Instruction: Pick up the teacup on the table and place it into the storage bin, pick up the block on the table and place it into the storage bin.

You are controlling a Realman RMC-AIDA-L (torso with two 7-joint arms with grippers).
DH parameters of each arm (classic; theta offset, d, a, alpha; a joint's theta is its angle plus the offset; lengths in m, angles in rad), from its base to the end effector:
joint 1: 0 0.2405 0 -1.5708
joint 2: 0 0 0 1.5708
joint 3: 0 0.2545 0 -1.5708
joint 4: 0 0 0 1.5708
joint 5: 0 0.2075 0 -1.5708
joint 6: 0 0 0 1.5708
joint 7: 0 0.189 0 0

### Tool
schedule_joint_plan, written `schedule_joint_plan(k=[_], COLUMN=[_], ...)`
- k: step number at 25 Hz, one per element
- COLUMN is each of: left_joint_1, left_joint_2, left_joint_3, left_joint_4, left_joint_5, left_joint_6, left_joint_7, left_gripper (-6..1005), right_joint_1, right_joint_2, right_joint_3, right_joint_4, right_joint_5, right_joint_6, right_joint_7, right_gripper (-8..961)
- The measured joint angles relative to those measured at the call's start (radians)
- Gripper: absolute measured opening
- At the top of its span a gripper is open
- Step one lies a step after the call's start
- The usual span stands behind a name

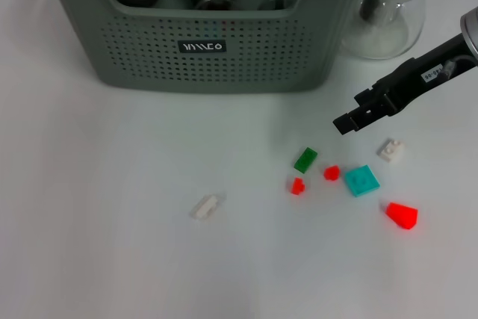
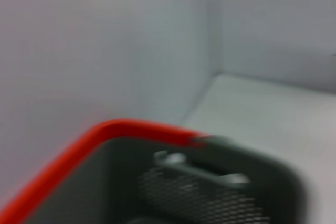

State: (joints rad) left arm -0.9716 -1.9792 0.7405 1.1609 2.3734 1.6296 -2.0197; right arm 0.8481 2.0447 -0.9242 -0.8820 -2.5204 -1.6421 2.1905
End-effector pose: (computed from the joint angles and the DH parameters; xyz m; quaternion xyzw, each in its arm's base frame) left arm -0.0875 0.4506 0.0631 -0.9684 -0.1349 -0.0618 0.2004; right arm 0.1942 0.3833 -0.0358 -0.9372 0.3366 -0.0768 0.0498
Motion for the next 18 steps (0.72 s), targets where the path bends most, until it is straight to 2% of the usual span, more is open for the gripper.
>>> schedule_joint_plan(k=[3,9,14,18], left_joint_1=[-0.046,-0.131,-0.167,-0.163], left_joint_2=[0.015,0.016,0.005,-0.011], left_joint_3=[0.1,0.126,0.144,0.171], left_joint_4=[-0.115,-0.329,-0.41,-0.41], left_joint_5=[0.099,0.219,0.305,0.333], left_joint_6=[-0.19,-0.397,-0.483,-0.497], left_joint_7=[-0.079,-0.108,-0.139,-0.149], left_gripper=[489,511,530,545], right_joint_1=[0.002,0.005,0.006,0.006], right_joint_2=[0.0,0.0,0.0,-0.002], right_joint_3=[-0.002,-0.011,-0.028,-0.029], right_joint_4=[0.001,0.0,0.002,0.009], right_joint_5=[0.0,0.0,0.0,0.0], right_joint_6=[0.0,0.0,0.001,0.003], right_joint_7=[0.0,0.001,0.006,0.004], right_gripper=[816,816,816,816])
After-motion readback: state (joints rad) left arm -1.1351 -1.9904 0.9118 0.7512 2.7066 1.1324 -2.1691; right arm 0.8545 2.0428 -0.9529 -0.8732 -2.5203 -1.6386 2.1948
